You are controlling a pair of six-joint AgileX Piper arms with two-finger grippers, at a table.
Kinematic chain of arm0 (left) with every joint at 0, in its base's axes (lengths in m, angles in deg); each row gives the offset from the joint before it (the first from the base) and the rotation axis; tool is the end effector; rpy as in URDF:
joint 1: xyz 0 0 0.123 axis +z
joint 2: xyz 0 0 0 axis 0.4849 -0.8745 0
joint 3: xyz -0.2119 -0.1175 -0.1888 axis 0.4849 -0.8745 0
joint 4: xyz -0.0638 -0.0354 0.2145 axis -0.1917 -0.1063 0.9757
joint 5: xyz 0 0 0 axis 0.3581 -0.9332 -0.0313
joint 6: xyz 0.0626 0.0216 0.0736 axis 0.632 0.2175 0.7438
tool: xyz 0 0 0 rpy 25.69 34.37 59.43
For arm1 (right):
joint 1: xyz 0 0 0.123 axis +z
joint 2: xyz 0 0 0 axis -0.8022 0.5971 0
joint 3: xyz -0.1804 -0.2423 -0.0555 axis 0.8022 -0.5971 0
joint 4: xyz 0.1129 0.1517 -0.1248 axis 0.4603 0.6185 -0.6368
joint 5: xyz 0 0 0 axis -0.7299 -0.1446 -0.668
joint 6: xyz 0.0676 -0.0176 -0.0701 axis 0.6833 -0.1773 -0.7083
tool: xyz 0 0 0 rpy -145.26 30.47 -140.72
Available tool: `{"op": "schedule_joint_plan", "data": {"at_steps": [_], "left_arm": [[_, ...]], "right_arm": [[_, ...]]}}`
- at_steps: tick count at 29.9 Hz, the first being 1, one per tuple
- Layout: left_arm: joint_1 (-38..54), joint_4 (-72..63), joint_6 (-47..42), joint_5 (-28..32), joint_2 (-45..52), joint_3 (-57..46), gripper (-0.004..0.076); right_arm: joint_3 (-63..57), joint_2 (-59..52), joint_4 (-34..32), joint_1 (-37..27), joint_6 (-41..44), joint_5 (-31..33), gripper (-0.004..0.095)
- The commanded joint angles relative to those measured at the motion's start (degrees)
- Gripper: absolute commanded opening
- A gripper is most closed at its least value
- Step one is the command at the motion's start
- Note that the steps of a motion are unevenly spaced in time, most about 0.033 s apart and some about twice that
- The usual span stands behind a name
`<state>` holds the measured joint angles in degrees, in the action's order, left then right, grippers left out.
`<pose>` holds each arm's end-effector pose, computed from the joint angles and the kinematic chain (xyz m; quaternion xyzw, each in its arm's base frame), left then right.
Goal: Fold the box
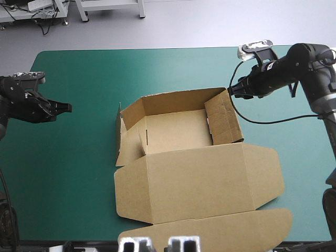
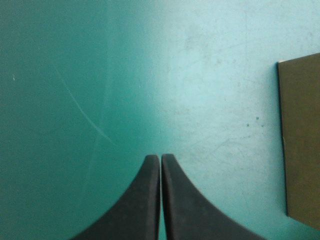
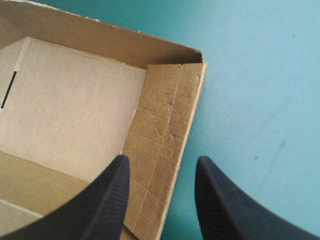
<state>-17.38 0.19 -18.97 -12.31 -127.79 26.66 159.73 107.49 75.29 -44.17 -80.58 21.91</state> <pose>0.2623 0.0410 0.3713 -0.0210 0.9742 -0.0259 0.2232 0.2958 0.0727 0.4199 -0.1989 0.9324 0.1165 0.2785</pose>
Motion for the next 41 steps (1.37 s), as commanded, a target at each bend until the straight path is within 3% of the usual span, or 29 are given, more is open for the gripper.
{"op": "schedule_joint_plan", "data": {"at_steps": [1, 6, 14, 23, 26, 29, 35, 41], "left_arm": [[2.7, -5.5, 1.9, -3.1, 1.9, 1.4, -0.0001], [3.0, -7.4, 2.4, -6.9, 2.0, 0.8, -0.0001], [3.0, -13.0, 2.9, -6.9, 2.0, 0.8, -0.0005], [3.0, -14.1, 3.1, -6.2, 2.0, 0.8, -0.0005], [3.0, -14.3, 3.6, -6.2, 2.0, 0.8, -0.0005], [3.0, -14.3, 6.4, -4.8, 1.8, 0.8, -0.0005], [5.3, -22.1, 8.8, 1.3, 0.3, 0.8, -0.0004], [12.8, -39.5, 16.6, -3.9, -5.4, 0.8, -0.0004]], "right_arm": [[-0.7, -4.8, 0.6, -0.2, 0.6, 0.6, 0.0392], [-5.8, -5.9, 0.5, -0.2, 1.1, 0.5, 0.0389], [-11.7, -0.7, 1.0, -0.2, -0.4, -9.8, 0.0390], [-11.7, 9.9, 9.3, -0.2, -6.0, -10.7, 0.0388], [-11.7, 12.7, 10.0, -0.2, -5.6, -10.7, 0.0276], [-11.7, 13.9, 10.6, -0.2, -5.6, -10.6, -0.0013], [-11.1, 12.7, 14.0, -0.3, -5.4, -10.0, -0.0011], [-7.9, 8.4, 16.4, -1.7, -4.8, -6.9, -0.0011]]}}
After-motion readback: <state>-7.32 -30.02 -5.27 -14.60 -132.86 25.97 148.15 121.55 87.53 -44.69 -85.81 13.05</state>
